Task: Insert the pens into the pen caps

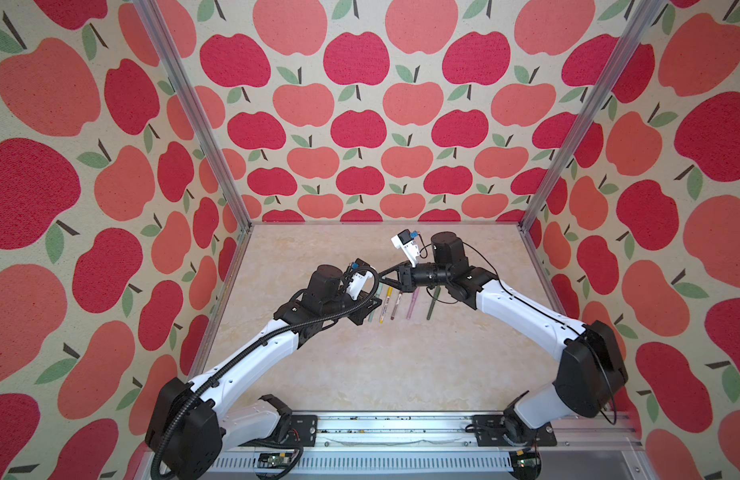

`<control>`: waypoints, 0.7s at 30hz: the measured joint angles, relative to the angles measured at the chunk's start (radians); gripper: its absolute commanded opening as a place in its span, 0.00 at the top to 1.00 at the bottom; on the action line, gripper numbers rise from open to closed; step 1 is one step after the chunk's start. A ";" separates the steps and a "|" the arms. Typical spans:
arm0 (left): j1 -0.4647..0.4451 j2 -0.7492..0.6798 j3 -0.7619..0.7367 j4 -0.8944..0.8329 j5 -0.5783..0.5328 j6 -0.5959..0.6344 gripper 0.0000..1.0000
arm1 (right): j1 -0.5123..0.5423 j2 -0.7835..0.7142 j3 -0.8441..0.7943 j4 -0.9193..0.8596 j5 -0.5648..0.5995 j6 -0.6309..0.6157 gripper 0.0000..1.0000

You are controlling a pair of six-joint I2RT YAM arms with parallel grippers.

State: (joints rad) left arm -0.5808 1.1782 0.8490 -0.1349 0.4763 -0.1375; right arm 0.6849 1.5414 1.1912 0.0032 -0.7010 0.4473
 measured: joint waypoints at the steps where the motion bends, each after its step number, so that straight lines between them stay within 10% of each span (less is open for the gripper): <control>1: 0.000 0.000 -0.001 0.006 -0.008 0.002 1.00 | -0.001 0.002 0.000 0.007 0.000 0.001 0.89; 21: 0.060 0.049 0.001 0.068 -0.049 0.096 1.00 | 0.016 0.074 -0.021 0.180 0.062 0.015 0.91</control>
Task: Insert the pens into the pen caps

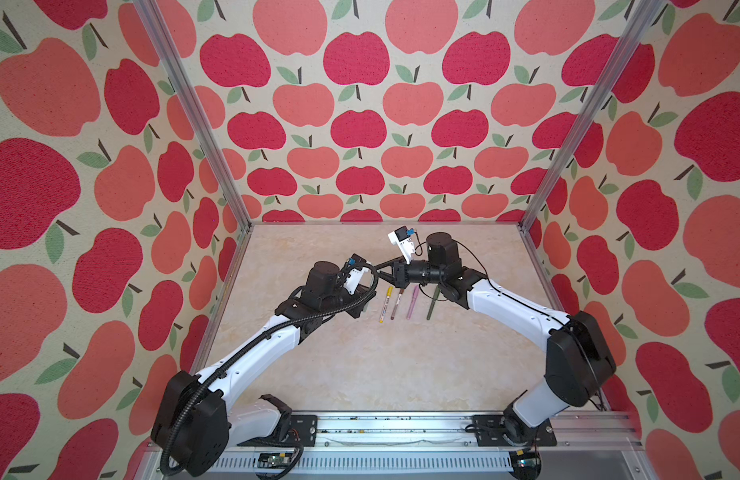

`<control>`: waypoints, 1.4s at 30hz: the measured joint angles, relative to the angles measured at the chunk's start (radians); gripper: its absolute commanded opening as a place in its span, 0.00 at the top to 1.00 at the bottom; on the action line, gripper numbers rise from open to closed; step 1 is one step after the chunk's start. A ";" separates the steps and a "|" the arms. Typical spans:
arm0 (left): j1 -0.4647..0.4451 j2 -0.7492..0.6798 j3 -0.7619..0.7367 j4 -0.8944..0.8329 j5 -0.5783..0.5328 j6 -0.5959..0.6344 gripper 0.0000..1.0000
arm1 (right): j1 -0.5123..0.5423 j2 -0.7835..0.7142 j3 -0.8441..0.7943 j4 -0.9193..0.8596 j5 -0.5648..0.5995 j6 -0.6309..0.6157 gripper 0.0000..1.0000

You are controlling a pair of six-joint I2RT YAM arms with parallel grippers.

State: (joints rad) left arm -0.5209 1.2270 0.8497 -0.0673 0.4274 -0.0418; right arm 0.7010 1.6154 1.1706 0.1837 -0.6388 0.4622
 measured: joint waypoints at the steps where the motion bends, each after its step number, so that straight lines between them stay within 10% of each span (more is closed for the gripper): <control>1: 0.003 0.006 0.002 0.000 0.000 0.005 1.00 | 0.002 0.006 -0.003 0.010 0.005 0.003 0.92; 19: 0.047 0.110 0.079 -0.003 0.037 0.033 1.00 | 0.004 0.040 -0.027 0.134 0.089 0.014 0.85; 29: 0.098 0.042 0.103 0.162 -0.047 -0.083 1.00 | -0.053 -0.048 -0.065 -0.059 0.043 0.045 0.52; 42: 0.079 0.356 0.304 -0.299 -0.211 -0.300 1.00 | -0.201 -0.370 -0.090 -0.212 0.375 0.029 0.44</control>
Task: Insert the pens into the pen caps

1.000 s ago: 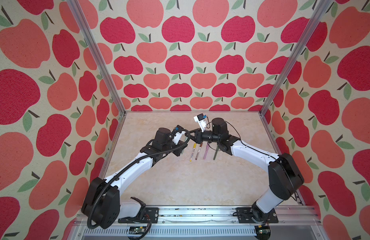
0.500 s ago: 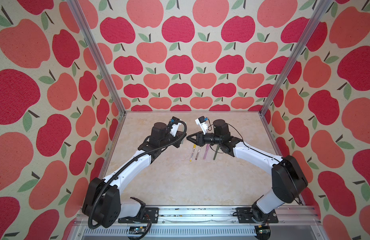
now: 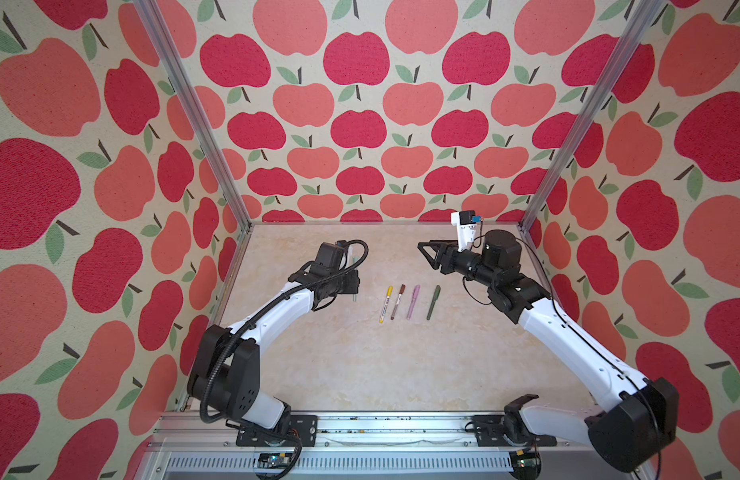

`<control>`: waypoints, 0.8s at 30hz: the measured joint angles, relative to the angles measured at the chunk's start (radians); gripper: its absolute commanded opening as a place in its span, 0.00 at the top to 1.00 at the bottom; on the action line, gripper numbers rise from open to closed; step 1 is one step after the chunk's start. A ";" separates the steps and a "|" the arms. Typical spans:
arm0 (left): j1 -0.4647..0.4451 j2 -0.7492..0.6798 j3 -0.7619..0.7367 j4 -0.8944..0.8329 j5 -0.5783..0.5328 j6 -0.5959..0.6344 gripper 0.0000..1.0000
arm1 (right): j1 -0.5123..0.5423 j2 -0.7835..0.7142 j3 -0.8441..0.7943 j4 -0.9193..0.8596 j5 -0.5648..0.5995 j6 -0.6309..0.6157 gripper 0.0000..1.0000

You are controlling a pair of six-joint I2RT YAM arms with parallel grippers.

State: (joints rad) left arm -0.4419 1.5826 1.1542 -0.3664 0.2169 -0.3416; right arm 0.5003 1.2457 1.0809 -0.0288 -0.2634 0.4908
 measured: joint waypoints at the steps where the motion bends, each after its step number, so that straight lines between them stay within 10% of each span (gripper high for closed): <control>1: -0.005 0.039 0.035 -0.026 -0.001 -0.003 1.00 | -0.013 0.007 -0.009 -0.029 0.021 0.000 0.44; 12: -0.091 0.457 0.447 -0.362 -0.069 0.063 1.00 | -0.095 0.018 -0.108 -0.189 0.076 0.001 0.43; 24: -0.148 0.585 0.550 -0.525 -0.178 0.138 1.00 | -0.110 0.013 -0.112 -0.190 0.075 0.001 0.43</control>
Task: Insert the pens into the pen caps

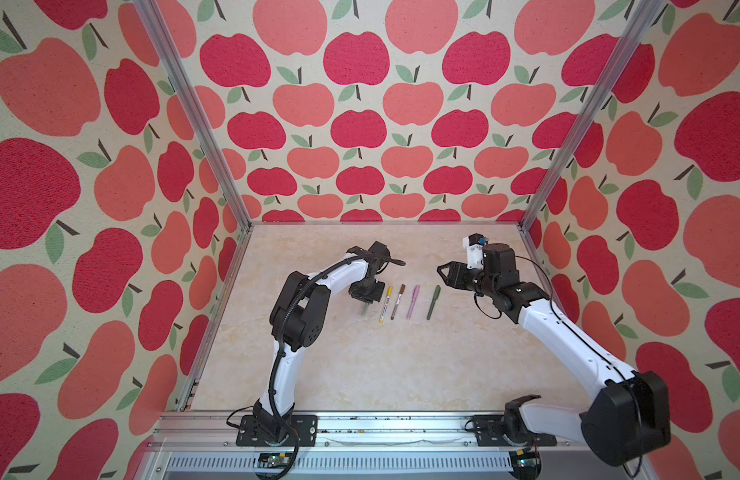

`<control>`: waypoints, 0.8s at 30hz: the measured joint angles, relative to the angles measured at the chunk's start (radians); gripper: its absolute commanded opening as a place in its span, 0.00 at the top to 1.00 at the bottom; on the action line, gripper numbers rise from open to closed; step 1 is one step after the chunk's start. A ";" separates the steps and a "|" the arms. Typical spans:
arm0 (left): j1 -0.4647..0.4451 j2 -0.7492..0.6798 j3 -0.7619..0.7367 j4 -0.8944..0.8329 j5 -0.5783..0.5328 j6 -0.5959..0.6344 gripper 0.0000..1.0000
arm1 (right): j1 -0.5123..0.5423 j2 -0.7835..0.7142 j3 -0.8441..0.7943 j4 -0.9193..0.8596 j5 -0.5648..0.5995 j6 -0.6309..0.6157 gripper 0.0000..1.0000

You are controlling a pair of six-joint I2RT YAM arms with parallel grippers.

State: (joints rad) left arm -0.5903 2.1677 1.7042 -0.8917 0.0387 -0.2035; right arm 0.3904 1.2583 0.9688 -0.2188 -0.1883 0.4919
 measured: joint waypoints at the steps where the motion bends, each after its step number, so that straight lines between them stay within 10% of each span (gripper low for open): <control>1: -0.003 0.007 0.006 -0.004 -0.004 0.006 1.00 | 0.000 0.000 0.000 0.000 0.000 0.000 0.43; 24: 0.000 -0.051 -0.039 0.068 -0.058 0.041 0.49 | -0.006 -0.005 0.013 -0.046 0.017 -0.010 0.42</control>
State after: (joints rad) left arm -0.5907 2.1162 1.6657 -0.8234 -0.0196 -0.1623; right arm 0.3843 1.2537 0.9821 -0.2649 -0.1715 0.4820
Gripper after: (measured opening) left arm 0.480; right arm 0.572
